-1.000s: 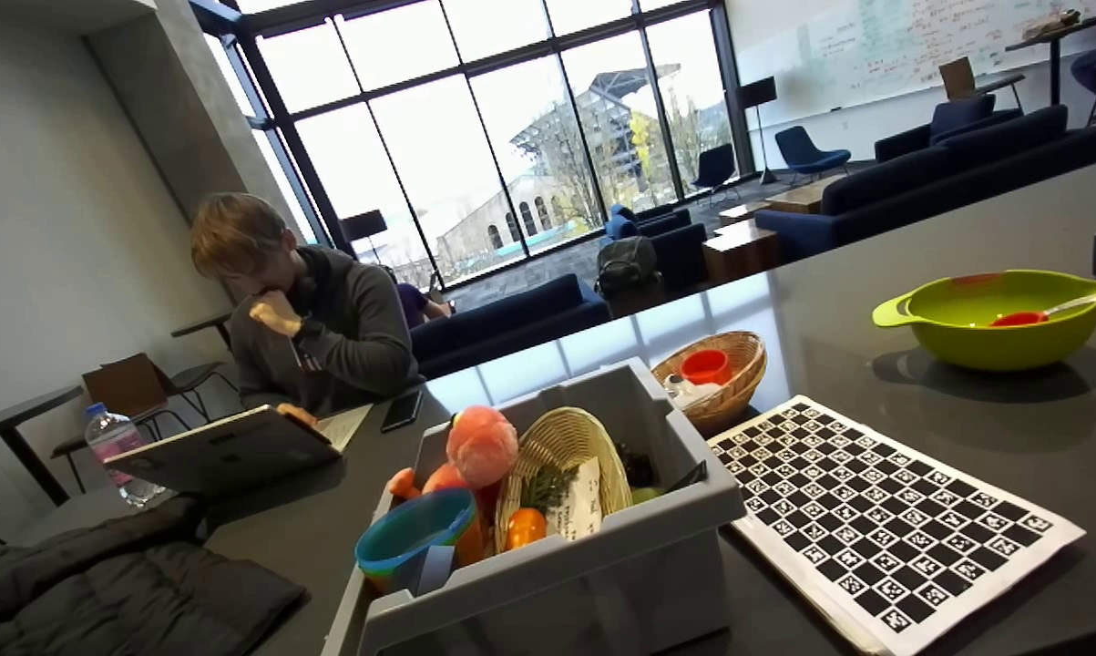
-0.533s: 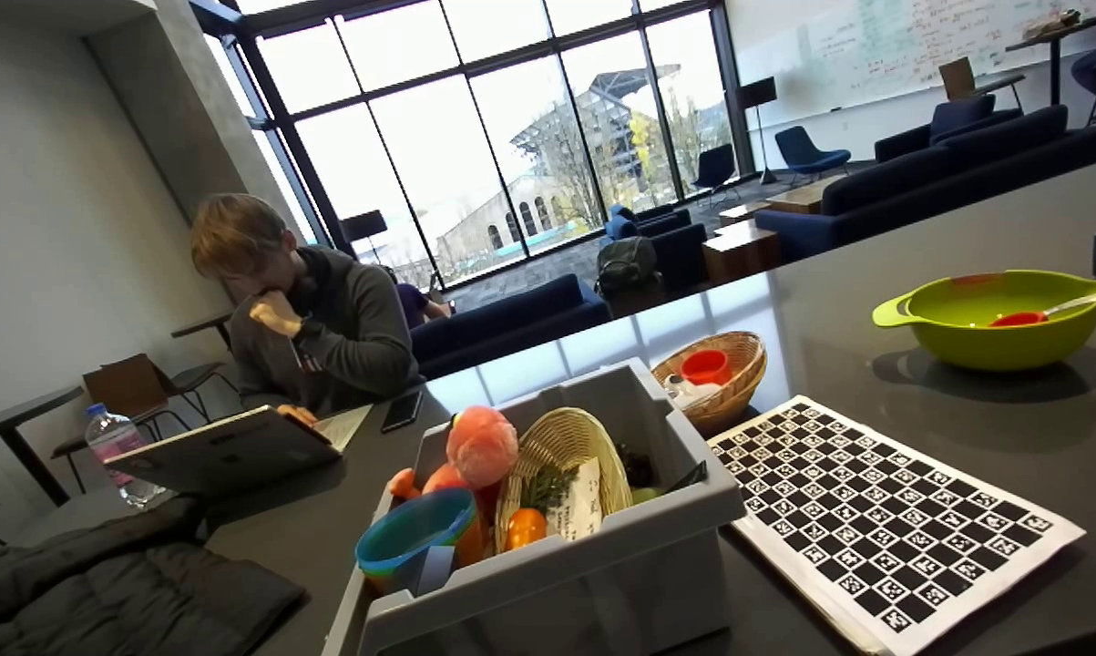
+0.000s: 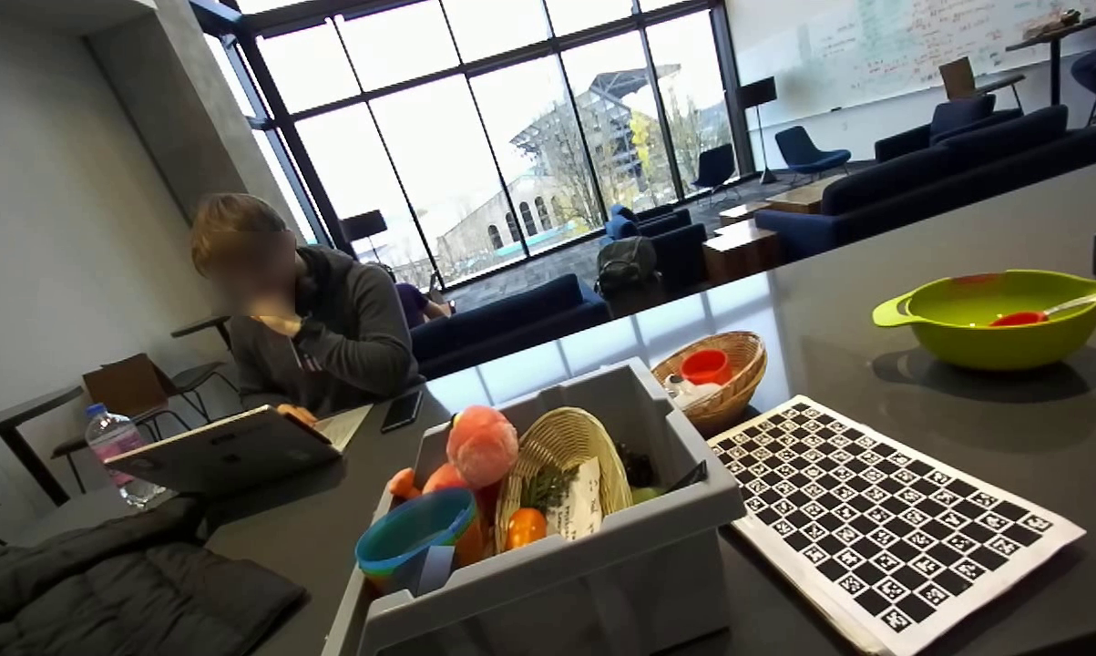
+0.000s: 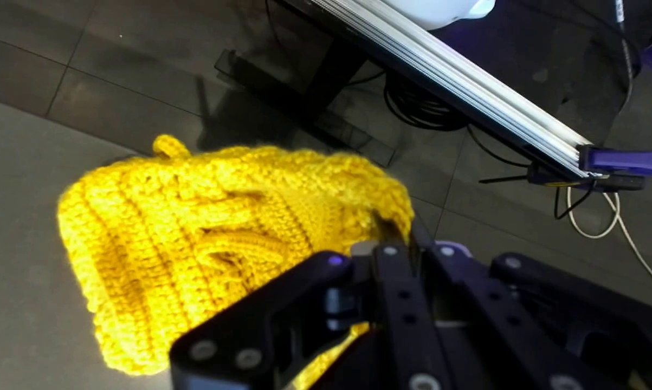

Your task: Unfold the yellow cloth from right to left

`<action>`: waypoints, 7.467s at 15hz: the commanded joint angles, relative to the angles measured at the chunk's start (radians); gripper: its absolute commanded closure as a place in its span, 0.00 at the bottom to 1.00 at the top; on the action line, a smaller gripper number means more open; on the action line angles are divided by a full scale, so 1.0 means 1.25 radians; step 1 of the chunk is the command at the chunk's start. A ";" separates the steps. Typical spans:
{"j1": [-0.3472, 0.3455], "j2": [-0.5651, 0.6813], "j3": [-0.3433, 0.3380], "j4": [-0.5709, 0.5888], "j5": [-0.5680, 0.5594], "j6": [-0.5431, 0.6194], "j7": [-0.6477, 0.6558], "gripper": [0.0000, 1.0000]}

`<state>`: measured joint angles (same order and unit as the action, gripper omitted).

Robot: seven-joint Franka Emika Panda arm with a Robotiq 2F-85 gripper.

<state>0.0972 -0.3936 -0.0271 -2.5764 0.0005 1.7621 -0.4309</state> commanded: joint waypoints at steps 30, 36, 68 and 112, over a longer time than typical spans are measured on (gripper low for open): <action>-0.109 0.208 -0.059 0.121 -0.011 0.021 0.113 0.00; -0.151 0.243 -0.082 0.094 0.008 0.073 0.122 0.00; -0.192 0.238 -0.117 0.035 0.116 0.255 0.198 0.05; -0.153 0.306 -0.057 0.045 0.012 0.319 0.401 0.99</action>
<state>-0.0938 -0.0202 -0.1044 -2.5221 0.0542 2.1423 0.0059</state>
